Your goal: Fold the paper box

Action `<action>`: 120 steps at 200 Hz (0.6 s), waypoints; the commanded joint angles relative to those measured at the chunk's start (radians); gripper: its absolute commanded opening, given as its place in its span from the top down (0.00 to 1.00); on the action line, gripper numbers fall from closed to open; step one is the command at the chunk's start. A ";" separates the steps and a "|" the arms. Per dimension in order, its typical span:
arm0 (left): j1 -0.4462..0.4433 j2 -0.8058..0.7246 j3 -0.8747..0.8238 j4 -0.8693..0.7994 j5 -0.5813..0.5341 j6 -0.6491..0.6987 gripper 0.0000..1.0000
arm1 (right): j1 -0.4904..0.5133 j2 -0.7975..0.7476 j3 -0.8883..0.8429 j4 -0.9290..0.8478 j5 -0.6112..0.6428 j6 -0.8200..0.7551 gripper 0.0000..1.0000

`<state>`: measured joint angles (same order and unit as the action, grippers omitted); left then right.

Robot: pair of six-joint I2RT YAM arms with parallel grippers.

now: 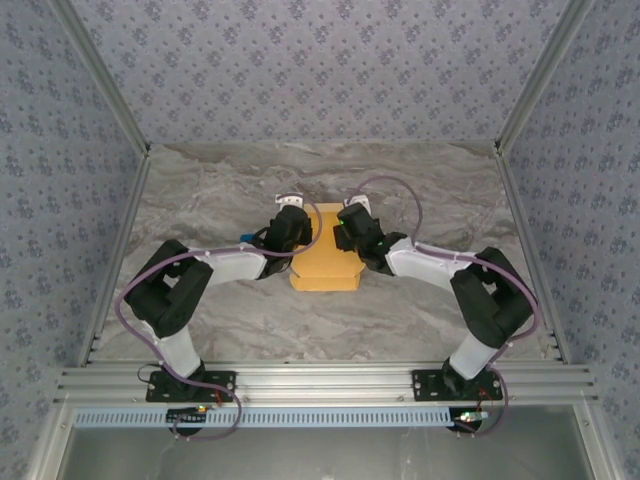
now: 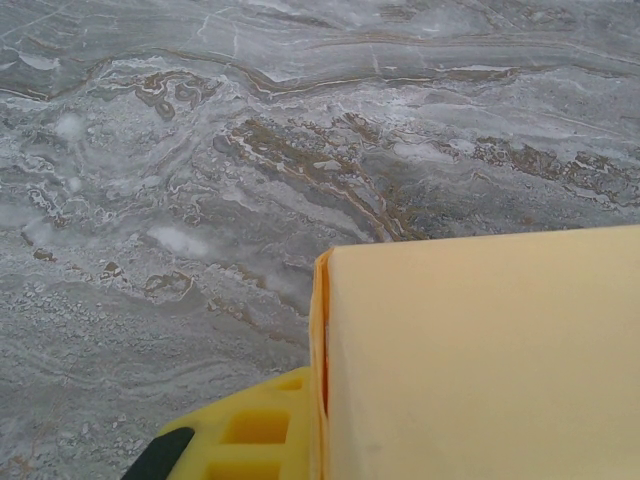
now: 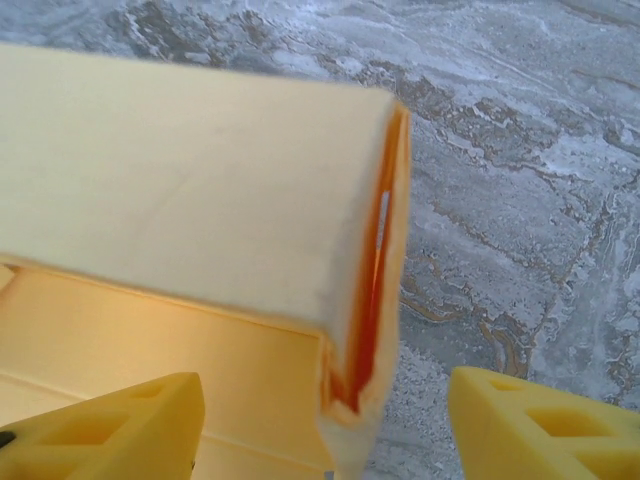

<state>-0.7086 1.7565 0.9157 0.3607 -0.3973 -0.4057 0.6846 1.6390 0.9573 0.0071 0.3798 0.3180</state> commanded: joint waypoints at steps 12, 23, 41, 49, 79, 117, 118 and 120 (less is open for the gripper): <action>0.004 0.004 0.030 -0.021 -0.019 0.003 1.00 | -0.010 -0.137 -0.045 -0.018 -0.074 -0.047 0.30; 0.007 -0.001 0.034 -0.042 -0.014 0.008 1.00 | -0.012 -0.188 -0.060 -0.036 -0.113 -0.061 0.29; 0.011 -0.015 0.042 -0.094 0.006 0.022 1.00 | -0.019 -0.272 -0.070 -0.079 -0.161 -0.080 0.29; 0.015 -0.022 0.055 -0.137 0.024 0.030 1.00 | -0.024 -0.309 -0.073 -0.093 -0.182 -0.097 0.29; 0.029 -0.052 0.109 -0.325 0.109 0.089 1.00 | -0.062 -0.399 -0.058 -0.164 -0.186 -0.139 0.29; 0.075 -0.086 0.205 -0.627 0.244 0.159 1.00 | -0.169 -0.417 -0.070 -0.158 -0.295 -0.127 0.28; 0.077 -0.086 0.208 -0.634 0.248 0.161 1.00 | -0.171 -0.417 -0.070 -0.155 -0.301 -0.126 0.28; 0.080 -0.086 0.217 -0.653 0.257 0.166 1.00 | -0.175 -0.416 -0.074 -0.151 -0.311 -0.126 0.28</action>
<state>-0.6579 1.7344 1.0534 -0.0471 -0.2501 -0.3099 0.5564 1.2266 0.8932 -0.1158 0.1680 0.2008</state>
